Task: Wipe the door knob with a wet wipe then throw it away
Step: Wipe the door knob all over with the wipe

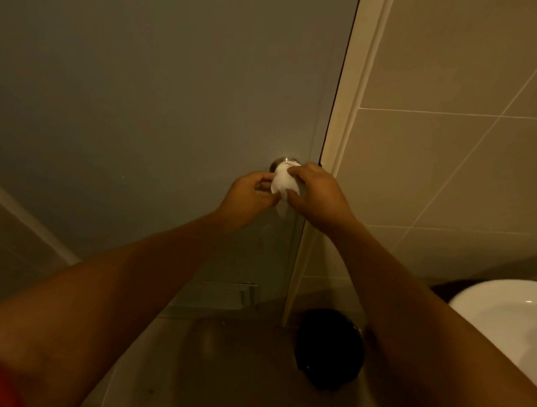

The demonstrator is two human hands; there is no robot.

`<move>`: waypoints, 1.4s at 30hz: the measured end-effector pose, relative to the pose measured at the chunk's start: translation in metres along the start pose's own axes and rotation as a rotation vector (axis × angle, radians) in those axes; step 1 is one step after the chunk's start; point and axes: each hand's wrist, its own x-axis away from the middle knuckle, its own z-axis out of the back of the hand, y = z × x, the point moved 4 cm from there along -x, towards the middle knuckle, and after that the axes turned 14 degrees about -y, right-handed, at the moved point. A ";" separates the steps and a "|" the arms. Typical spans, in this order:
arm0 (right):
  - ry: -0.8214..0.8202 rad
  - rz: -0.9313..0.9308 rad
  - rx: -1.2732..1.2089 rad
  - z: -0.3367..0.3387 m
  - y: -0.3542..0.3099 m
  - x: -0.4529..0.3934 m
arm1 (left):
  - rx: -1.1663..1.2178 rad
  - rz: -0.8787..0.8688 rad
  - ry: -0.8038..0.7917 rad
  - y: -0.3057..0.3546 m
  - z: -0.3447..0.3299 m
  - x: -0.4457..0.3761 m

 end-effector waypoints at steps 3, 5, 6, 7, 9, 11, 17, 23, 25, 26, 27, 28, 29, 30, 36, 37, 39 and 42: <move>0.060 -0.031 -0.129 -0.008 0.006 0.003 | -0.066 -0.010 0.017 -0.001 0.001 -0.001; 0.137 -0.076 -0.324 -0.019 0.015 0.010 | -0.223 -0.111 0.052 0.009 0.004 -0.003; 0.152 -0.093 -0.383 -0.026 0.017 0.013 | -0.318 -0.172 0.043 0.017 0.004 -0.004; 0.157 -0.107 -0.420 -0.033 0.019 0.014 | -0.392 -0.223 0.019 0.023 0.004 -0.006; 0.159 -0.134 -0.482 -0.041 0.019 0.014 | -0.472 -0.264 -0.037 0.030 0.003 -0.011; 0.160 -0.145 -0.496 -0.041 0.019 0.014 | -0.503 -0.252 -0.046 0.030 0.003 -0.012; 0.083 -0.073 -0.288 -0.009 0.014 0.003 | -0.101 -0.062 0.011 0.002 0.006 -0.002; 0.108 -0.064 -0.275 -0.016 0.013 0.007 | -0.161 0.008 0.090 -0.003 -0.001 -0.007; 0.151 -0.111 -0.360 -0.029 0.018 0.014 | -0.250 -0.085 0.091 0.006 0.001 -0.007; 0.156 -0.125 -0.380 -0.035 0.019 0.016 | -0.320 -0.134 0.077 0.011 0.002 -0.007; 0.158 -0.144 -0.400 -0.039 0.019 0.016 | -0.381 -0.165 0.055 0.016 0.002 -0.007; 0.162 -0.162 -0.427 -0.042 0.020 0.017 | -0.419 -0.180 0.032 0.020 0.002 -0.007; 0.166 -0.176 -0.456 -0.042 0.020 0.017 | -0.431 -0.175 0.010 0.021 0.002 -0.007; 0.164 -0.178 -0.464 -0.041 0.021 0.017 | -0.424 -0.176 0.006 0.022 0.002 -0.007; 0.155 -0.095 -0.281 -0.010 0.009 0.010 | -0.104 0.089 -0.033 0.003 -0.001 -0.005; 0.152 -0.082 -0.248 -0.006 0.006 0.008 | -0.140 0.129 -0.025 -0.002 -0.003 -0.007; 0.158 -0.044 -0.195 -0.004 0.001 0.006 | -0.199 0.149 0.019 -0.004 -0.007 -0.008; 0.195 -0.064 -0.256 -0.013 0.008 0.010 | -0.286 0.161 0.016 0.003 -0.010 -0.008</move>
